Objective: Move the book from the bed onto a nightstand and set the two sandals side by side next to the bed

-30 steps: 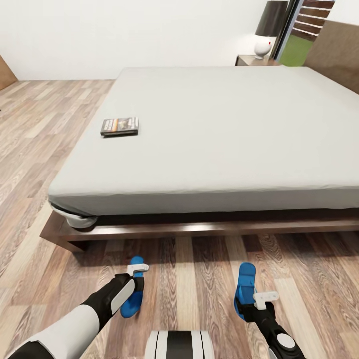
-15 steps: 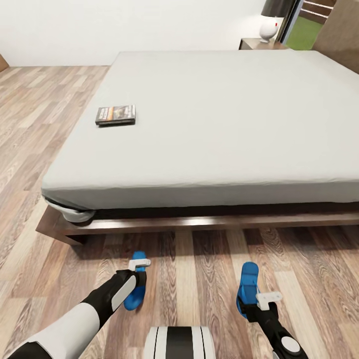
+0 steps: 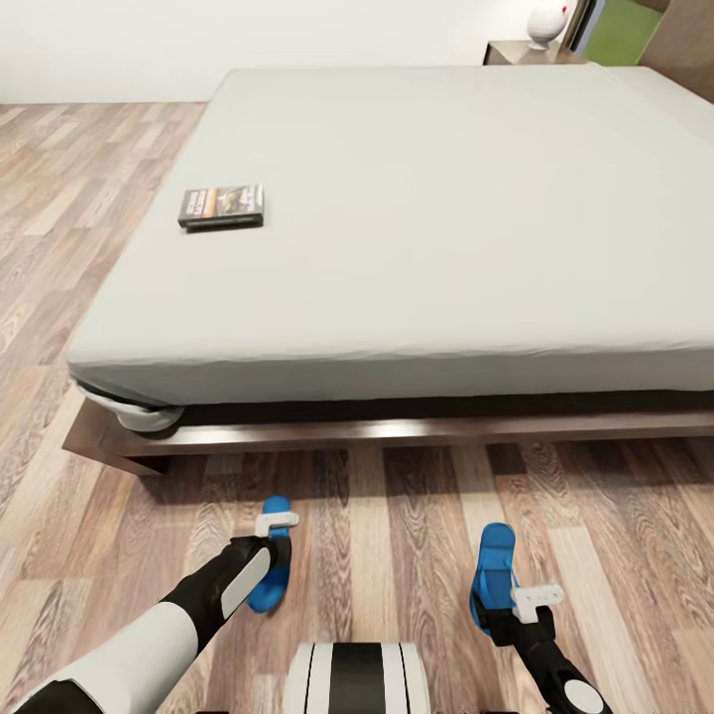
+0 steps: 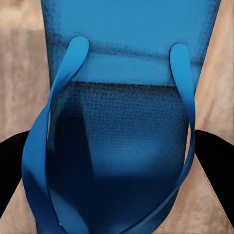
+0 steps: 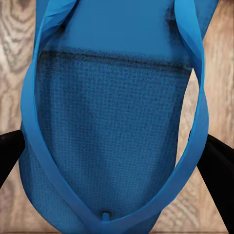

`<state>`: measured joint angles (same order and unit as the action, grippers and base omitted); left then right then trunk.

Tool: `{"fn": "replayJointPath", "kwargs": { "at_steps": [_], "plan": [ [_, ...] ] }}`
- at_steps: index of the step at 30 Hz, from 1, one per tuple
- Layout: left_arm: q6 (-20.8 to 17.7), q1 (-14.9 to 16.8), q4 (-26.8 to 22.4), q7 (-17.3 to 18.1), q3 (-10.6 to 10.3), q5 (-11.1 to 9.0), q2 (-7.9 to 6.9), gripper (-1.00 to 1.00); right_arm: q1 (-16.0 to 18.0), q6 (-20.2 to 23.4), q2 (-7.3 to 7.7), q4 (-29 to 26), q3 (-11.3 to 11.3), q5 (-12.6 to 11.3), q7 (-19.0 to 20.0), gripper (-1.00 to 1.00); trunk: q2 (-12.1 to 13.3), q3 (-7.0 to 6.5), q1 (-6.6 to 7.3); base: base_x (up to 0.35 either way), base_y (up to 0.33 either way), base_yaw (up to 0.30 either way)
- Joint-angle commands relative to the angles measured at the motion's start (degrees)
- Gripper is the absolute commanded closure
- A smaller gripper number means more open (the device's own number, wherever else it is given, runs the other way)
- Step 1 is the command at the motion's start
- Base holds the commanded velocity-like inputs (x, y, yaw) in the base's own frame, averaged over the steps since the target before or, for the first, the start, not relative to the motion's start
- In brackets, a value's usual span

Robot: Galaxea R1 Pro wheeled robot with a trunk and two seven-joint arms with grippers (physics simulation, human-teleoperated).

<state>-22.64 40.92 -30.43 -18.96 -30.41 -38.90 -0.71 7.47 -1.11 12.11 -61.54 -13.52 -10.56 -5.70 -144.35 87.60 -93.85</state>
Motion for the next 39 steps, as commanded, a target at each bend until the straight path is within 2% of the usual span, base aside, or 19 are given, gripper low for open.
{"fn": "replayJointPath", "kwargs": {
  "at_steps": [1,7,14,21,32,39],
  "plan": [
    [0.2,0.0,-0.1,-0.5,-0.5,-0.6,-0.08,1.0,0.0,-0.1,0.09,0.0,-0.3,-0.6,-0.5,1.0,0.0,0.26,-0.01,0.0,0.0,0.0],
    [1.9,0.0,-0.2,-0.1,-0.6,-0.6,-0.02,1.0,0.0,-0.1,0.1,-0.1,-0.3,-0.6,-0.5,1.0,0.0,0.48,-0.04,0.0,0.0,0.0],
    [1.3,0.0,-1.2,-0.3,-0.6,-0.4,-0.07,1.0,0.0,-0.1,0.1,-0.1,-0.3,-0.6,-0.5,1.0,0.0,0.48,-0.04,0.0,0.0,0.0],
    [1.2,0.0,-2.2,-0.4,-0.6,-0.4,-1.3,1.0,0.0,-0.1,0.1,-0.1,-0.3,-0.5,-0.5,1.0,-0.1,2.03,-0.22,0.0,0.0,0.0],
    [1.2,0.0,-2.2,-0.4,-0.6,-0.4,-1.57,1.0,0.0,-0.1,0.1,0.0,-0.3,-0.6,-0.5,1.0,-0.1,2.03,-0.22,0.0,0.0,0.0],
    [1.8,0.0,-2.2,-0.4,-0.5,-0.4,-1.58,1.0,0.0,-0.1,0.11,0.0,-0.3,-0.6,-0.5,1.0,-0.2,3.59,-0.4,0.0,0.0,0.0]
  ]
}}
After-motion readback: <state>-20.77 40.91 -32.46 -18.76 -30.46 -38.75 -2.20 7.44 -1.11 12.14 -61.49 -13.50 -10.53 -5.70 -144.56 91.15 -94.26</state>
